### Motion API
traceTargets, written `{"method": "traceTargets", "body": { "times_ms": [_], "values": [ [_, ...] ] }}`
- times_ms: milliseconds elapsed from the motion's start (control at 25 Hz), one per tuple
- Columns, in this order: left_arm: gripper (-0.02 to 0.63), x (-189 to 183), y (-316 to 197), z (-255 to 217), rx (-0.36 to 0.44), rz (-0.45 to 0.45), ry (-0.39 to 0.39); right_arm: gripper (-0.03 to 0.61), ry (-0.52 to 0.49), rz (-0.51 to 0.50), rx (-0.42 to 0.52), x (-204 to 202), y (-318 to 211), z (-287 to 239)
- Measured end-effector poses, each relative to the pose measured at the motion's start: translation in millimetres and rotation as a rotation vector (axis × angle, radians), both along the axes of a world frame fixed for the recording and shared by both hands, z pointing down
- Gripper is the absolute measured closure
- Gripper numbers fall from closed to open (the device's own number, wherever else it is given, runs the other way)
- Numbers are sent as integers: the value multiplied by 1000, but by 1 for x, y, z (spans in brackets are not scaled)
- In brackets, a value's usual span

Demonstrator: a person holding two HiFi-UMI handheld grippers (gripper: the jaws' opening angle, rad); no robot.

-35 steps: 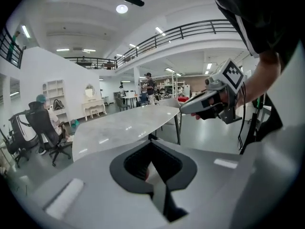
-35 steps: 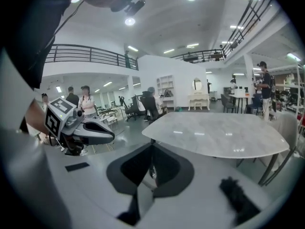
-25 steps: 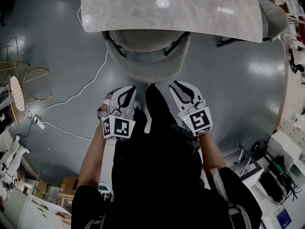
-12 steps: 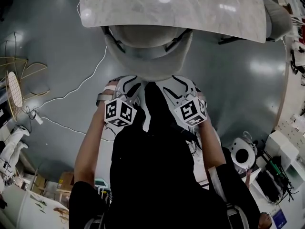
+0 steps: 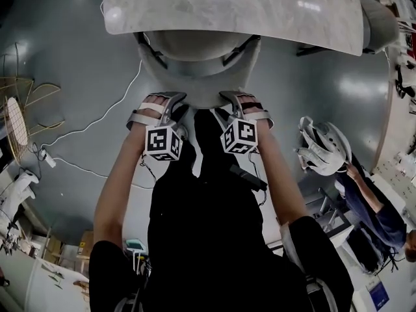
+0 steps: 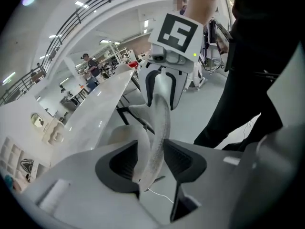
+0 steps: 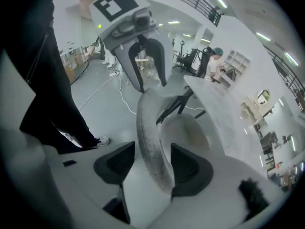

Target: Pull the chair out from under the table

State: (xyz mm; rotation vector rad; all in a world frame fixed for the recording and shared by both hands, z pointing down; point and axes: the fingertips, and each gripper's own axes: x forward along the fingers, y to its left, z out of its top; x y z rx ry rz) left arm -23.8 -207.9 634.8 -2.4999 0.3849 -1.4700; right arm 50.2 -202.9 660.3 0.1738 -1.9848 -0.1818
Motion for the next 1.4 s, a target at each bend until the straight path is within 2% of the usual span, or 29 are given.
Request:
{"method": "traceTargets", "body": {
  "times_ms": [400, 600, 720, 920, 1120, 1320, 1400],
  "values": [
    [411, -8, 0, 5, -7, 28, -64, 341, 130, -115, -25, -4, -1, 46],
    [399, -14, 3, 11, -20, 28, -97, 341, 275, -226, 16, 4, 1, 71],
    [396, -14, 0, 16, -21, 37, -104, 344, 270, -221, 16, -2, -5, 78],
    [385, -4, -1, 25, -30, 58, -118, 416, 289, -256, 34, -2, -4, 81],
    [376, 0, -1, 41, -46, 80, -137, 425, 278, -262, 45, -6, -5, 81],
    [380, -4, -8, 71, -6, 137, -258, 430, 276, -268, 49, -2, -3, 79],
    [383, -5, -10, 84, -19, 141, -266, 431, 275, -271, 49, -2, -3, 79]
  ]
}}
